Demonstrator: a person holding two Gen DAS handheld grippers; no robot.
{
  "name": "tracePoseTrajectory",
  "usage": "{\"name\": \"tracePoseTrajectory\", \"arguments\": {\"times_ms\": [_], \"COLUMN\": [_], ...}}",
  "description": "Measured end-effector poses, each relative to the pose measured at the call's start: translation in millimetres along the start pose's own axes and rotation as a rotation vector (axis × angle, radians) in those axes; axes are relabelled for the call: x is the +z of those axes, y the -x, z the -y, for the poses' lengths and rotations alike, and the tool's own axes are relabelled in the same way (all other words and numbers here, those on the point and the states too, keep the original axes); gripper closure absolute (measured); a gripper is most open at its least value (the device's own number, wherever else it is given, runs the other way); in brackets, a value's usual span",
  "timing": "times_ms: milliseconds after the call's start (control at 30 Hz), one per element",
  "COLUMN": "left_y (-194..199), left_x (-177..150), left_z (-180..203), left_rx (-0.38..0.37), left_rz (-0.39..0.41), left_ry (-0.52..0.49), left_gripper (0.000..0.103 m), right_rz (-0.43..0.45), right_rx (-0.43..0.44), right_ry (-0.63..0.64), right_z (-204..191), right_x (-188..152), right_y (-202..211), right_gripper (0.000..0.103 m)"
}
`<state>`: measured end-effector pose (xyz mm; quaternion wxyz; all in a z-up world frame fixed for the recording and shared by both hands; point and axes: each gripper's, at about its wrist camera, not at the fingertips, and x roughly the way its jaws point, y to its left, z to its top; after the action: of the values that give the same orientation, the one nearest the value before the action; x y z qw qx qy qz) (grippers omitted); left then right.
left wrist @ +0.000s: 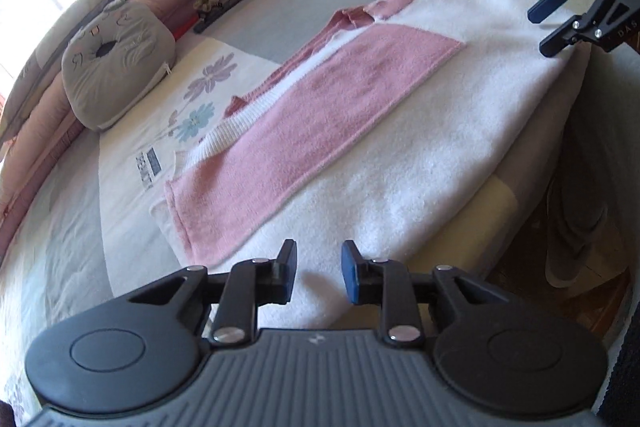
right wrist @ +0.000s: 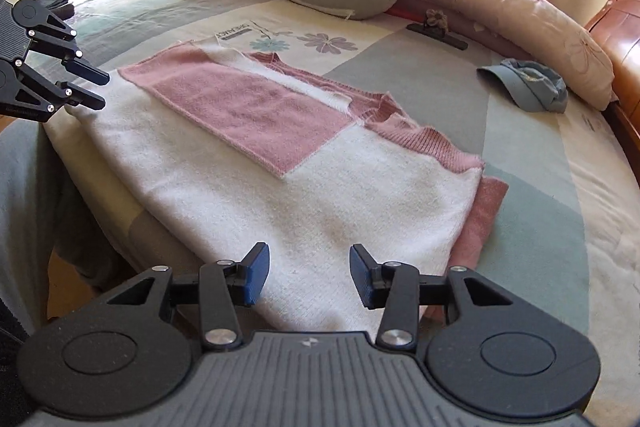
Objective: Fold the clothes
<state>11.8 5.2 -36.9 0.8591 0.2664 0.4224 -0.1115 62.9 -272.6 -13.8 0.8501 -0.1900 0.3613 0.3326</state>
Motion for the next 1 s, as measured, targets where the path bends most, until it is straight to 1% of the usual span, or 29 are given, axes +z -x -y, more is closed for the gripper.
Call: {"name": "tracePoseTrajectory", "arguments": {"times_ms": [67, 100, 167, 233, 267, 300, 333, 367, 467, 567, 633, 667, 700, 767, 833, 867, 900, 933, 967, 1000], "left_y": [-9.3, -5.4, -0.5, 10.1, 14.2, 18.0, 19.8, 19.1, 1.6, -22.0, -42.0, -49.6, -48.0, -44.7, -36.8, -33.5, -29.3, -25.4, -25.2, -25.1], "left_x": [-21.9, -28.6, -31.1, -22.1, -14.9, -7.5, 1.3, 8.8, 25.2, 22.6, 9.1, 0.5, -5.7, -17.4, -12.6, -8.5, -1.6, 5.2, 12.7, 20.1], "left_z": [-3.0, -5.5, -11.9, -21.9, -27.9, -34.1, -42.4, -50.1, -70.3, -79.7, -78.5, -77.2, -79.2, -83.0, -85.9, -85.8, -85.8, -85.7, -85.6, -85.5], "left_rx": [-0.026, -0.034, -0.060, -0.041, -0.029, -0.018, -0.011, -0.010, -0.037, -0.076, -0.090, -0.086, -0.097, -0.119, -0.102, -0.092, -0.076, -0.062, -0.075, -0.087], "left_rz": [-0.049, -0.018, -0.033, 0.001, 0.029, 0.057, 0.090, 0.118, 0.142, 0.102, 0.036, 0.007, 0.025, 0.059, 0.054, 0.057, 0.079, 0.101, 0.125, 0.150], "left_ry": [0.079, 0.098, 0.111, 0.119, 0.133, 0.147, 0.176, 0.207, 0.331, 0.428, 0.466, 0.487, 0.522, 0.591, 0.628, 0.633, 0.630, 0.628, 0.630, 0.632], "left_gripper": [0.078, 0.078, 0.074, 0.073, 0.064, 0.058, 0.049, 0.045, 0.041, 0.041, 0.041, 0.036, 0.035, 0.035, 0.035, 0.033, 0.032, 0.026, 0.021, 0.020], "right_rz": [0.016, 0.024, 0.040, 0.055, 0.065, 0.080, 0.100, 0.117, 0.154, 0.139, 0.110, 0.093, 0.081, 0.096, 0.108, 0.104, 0.102, 0.106, 0.112, 0.127], "right_rx": [-0.003, -0.005, -0.009, -0.012, -0.016, -0.030, -0.044, -0.054, -0.085, -0.103, -0.105, -0.107, -0.109, -0.119, -0.130, -0.140, -0.149, -0.154, -0.158, -0.159], "right_ry": [-0.036, -0.054, -0.090, -0.125, -0.139, -0.136, -0.138, -0.148, -0.197, -0.256, -0.265, -0.265, -0.263, -0.239, -0.218, -0.218, -0.222, -0.236, -0.250, -0.262], "right_z": [2.8, 4.2, 7.0, 9.8, 10.9, 11.2, 12.2, 14.1, 21.5, 26.9, 25.5, 24.2, 22.4, 15.8, 9.5, 7.8, 6.6, 7.3, 8.1, 9.7], "right_x": [-6.5, -9.8, -16.3, -22.8, -24.3, -18.8, -11.5, -5.0, 11.3, 15.1, 8.9, 4.8, 1.1, -3.4, -7.0, -4.9, -2.4, 1.3, 5.1, 9.3], "right_y": [0.4, 0.6, 1.0, 1.4, 1.7, 2.5, 2.4, 1.1, -7.0, -22.2, -32.7, -38.1, -42.4, -42.5, -42.4, -41.3, -39.9, -37.6, -35.2, -32.2], "right_gripper": [0.052, 0.051, 0.049, 0.048, 0.045, 0.043, 0.039, 0.034, 0.027, 0.024, 0.020, 0.018, 0.016, 0.008, 0.006, 0.006, 0.006, 0.006, 0.006, 0.006]}}
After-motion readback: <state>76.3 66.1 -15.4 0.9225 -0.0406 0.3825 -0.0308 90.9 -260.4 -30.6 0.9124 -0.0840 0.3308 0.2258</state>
